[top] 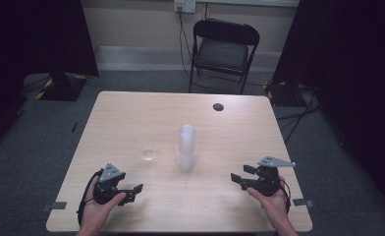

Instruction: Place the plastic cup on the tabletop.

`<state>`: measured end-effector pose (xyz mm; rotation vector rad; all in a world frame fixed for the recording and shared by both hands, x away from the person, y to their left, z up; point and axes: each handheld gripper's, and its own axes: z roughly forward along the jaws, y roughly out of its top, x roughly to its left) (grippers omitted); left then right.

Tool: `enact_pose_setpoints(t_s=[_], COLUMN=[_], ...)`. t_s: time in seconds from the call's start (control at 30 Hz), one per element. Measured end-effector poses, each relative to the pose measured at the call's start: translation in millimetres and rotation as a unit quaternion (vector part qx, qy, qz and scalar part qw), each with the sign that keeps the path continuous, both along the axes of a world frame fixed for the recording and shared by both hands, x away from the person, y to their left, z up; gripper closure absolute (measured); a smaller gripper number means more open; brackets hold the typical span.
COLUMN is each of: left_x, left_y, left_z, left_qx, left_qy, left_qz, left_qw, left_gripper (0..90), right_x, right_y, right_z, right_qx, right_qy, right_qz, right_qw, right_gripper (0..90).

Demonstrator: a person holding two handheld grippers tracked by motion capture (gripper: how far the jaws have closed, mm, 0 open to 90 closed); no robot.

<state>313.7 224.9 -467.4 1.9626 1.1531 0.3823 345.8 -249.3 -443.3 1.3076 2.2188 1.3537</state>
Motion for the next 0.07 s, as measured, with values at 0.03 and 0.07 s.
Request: enact_pose_setpoints(t_s=[0.03, 0.07], left_x=[0.7, 1.1], left_y=[1.0, 1.3], left_z=[-0.7, -0.9], left_qx=[0.005, 0.004], left_qy=[-0.003, -0.001], left_qz=[-0.002, -0.002], left_qw=[1.0000, 1.0000], left_gripper=[18.8, 18.8], right_x=[0.3, 1.1], right_y=[-2.0, -4.8], right_z=[0.7, 0.7], right_qx=[0.002, 0.003], right_qy=[-0.001, -0.004], right_qz=[-0.004, -0.009], right_qw=[1.0000, 0.9999], right_gripper=[29.9, 29.3])
